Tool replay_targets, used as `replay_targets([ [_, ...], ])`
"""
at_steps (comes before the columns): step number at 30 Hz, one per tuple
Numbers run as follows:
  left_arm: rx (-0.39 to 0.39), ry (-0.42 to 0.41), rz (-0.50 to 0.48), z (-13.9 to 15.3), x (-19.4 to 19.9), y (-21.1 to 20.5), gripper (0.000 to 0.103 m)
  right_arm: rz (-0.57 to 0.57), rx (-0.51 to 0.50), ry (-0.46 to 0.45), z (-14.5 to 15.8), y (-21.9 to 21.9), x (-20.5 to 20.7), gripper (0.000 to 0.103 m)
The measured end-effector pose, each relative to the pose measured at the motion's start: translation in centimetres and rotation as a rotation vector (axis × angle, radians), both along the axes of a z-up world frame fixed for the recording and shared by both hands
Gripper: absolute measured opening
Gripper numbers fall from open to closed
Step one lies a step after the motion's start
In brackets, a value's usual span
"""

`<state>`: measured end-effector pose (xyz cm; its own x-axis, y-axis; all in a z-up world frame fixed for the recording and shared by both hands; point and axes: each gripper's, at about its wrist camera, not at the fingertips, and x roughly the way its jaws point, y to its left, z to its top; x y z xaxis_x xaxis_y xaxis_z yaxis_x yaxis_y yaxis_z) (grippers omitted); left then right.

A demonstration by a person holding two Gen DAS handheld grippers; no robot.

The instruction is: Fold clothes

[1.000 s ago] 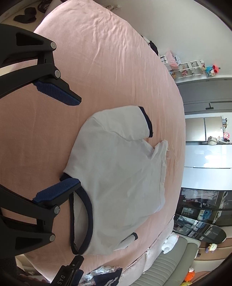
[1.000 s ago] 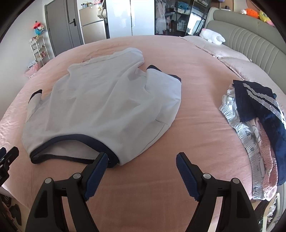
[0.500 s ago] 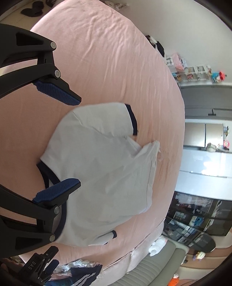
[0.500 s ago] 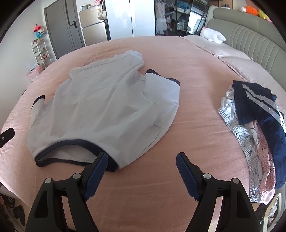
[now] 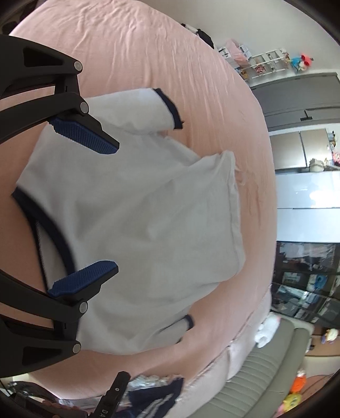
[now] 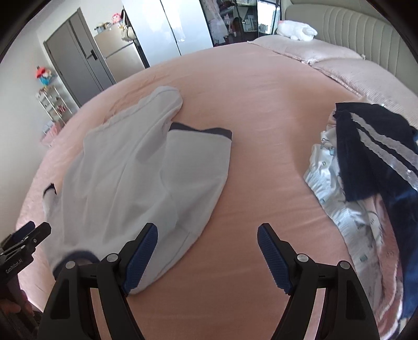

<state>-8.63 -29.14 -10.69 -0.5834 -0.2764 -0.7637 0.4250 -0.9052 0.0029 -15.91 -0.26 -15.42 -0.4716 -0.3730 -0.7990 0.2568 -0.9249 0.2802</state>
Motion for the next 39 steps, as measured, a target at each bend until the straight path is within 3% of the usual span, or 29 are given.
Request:
replay_targets([
  [2,-0.039,-0.006,0.011,0.1,0.2,-2.1,0.084,0.007,-0.030,-0.018,-0.5,0.3,-1.1,0.079],
  [6,-0.079,-0.042,0.012,-0.4,1.1,-6.0,0.084,0.030,0.008,-0.021,-1.5,-0.2,-2.8,0.079],
  [10,-0.042,-0.055,0.048,-1.3,2.7,-9.6,0.084,0.031,0.010,-0.050,-2.6,-0.5,-4.2,0.079],
  [16,0.220,0.035,0.083,-3.1,5.0,-14.1,0.084,0.035,-0.151,-0.116,-4.1,-0.2,-5.8,0.079],
  [22,0.555,0.172,0.189,-5.7,7.2,-18.0,0.084,-0.007,-0.423,-0.196,-5.2,2.1,-6.9,0.079],
  [25,0.631,0.195,0.220,-7.0,7.5,-19.0,0.084,-0.025,-0.498,-0.230,-5.9,2.5,-7.1,0.079],
  [35,0.885,0.329,0.190,-8.8,7.3,-20.0,0.084,-0.028,-0.525,-0.243,-6.7,1.4,-6.9,0.079],
  [39,0.916,0.328,0.173,-8.7,6.3,-20.1,0.085,-0.026,-0.570,-0.266,-7.2,0.9,-7.9,0.079],
])
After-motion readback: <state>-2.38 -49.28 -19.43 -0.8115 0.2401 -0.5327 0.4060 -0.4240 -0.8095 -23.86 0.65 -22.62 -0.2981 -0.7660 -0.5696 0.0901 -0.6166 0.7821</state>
